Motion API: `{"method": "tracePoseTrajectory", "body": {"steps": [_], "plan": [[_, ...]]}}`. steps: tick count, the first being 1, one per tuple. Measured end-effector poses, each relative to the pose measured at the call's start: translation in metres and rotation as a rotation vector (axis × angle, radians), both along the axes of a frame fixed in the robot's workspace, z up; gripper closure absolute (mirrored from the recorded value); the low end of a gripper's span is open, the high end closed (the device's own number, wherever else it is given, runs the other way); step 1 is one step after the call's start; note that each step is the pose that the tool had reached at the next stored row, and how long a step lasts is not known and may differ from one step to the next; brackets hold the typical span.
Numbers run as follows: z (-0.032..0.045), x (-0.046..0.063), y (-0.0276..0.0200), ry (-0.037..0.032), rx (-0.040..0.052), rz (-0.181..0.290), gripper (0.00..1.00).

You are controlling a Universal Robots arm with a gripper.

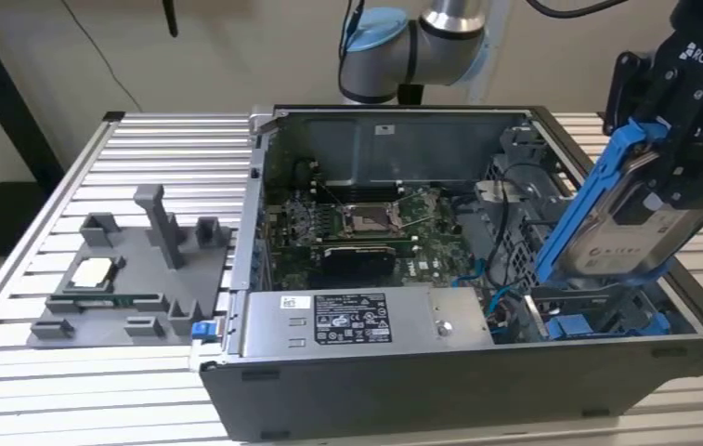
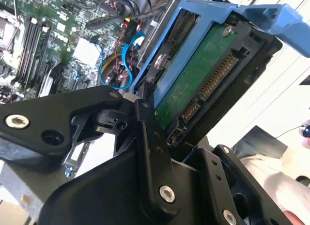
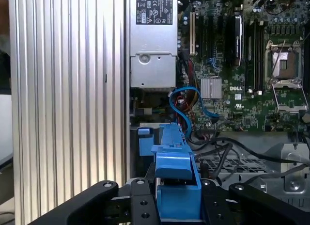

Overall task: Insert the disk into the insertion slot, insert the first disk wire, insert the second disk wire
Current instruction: 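Insert the disk into the insertion slot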

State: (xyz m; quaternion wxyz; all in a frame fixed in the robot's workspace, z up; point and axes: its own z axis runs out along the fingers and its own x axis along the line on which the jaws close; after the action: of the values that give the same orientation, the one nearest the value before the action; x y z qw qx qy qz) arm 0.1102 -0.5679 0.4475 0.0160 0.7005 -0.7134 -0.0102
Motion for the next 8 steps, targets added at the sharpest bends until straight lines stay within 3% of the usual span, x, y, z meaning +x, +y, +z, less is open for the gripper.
{"method": "tracePoseTrajectory", "body": {"steps": [8], "plan": [[-0.0049,0.0004,0.0,0.0,0.0001,0.0,0.67]]}}
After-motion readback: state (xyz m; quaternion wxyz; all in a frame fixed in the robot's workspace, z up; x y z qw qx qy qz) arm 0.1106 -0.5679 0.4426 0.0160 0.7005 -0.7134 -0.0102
